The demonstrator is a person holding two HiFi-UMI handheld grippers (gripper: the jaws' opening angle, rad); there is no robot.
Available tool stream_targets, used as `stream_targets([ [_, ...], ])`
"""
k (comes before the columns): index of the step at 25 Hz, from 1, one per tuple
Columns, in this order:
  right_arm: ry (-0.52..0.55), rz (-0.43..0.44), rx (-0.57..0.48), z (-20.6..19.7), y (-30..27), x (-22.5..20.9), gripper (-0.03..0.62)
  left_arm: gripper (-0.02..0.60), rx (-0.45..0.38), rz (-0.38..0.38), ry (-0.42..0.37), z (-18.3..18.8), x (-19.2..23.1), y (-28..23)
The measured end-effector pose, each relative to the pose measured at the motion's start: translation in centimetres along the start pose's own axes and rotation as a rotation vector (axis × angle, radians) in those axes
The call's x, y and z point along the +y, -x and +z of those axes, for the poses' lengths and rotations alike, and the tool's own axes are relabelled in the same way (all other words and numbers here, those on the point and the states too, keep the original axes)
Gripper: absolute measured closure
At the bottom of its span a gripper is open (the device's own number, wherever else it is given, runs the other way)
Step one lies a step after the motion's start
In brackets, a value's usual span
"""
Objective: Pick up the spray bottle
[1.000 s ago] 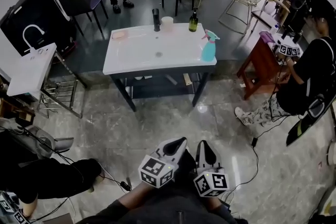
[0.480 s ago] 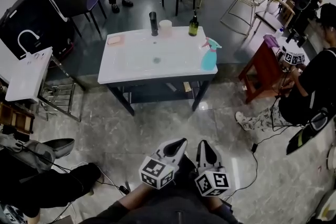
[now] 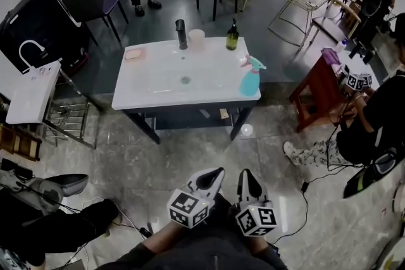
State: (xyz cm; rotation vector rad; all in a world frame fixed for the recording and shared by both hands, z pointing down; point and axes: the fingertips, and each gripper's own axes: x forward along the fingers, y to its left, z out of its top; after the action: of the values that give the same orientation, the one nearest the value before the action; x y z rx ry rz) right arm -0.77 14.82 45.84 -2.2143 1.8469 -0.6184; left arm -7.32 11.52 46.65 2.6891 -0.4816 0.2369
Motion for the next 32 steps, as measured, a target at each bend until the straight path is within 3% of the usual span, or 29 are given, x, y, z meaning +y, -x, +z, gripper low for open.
stream_targets([
  [16,0.016,-0.009,-0.034,4.0,-6.0,-7.3,0.585,0.575,-0.016,0.008,-0.010,2.1,1.8,-9.2],
  [32,-0.026,0.035,0.020,2.2,-5.7,-7.1,0.585,0.575,0.018,0.074,0.032,0.2,1.7,-8.3],
])
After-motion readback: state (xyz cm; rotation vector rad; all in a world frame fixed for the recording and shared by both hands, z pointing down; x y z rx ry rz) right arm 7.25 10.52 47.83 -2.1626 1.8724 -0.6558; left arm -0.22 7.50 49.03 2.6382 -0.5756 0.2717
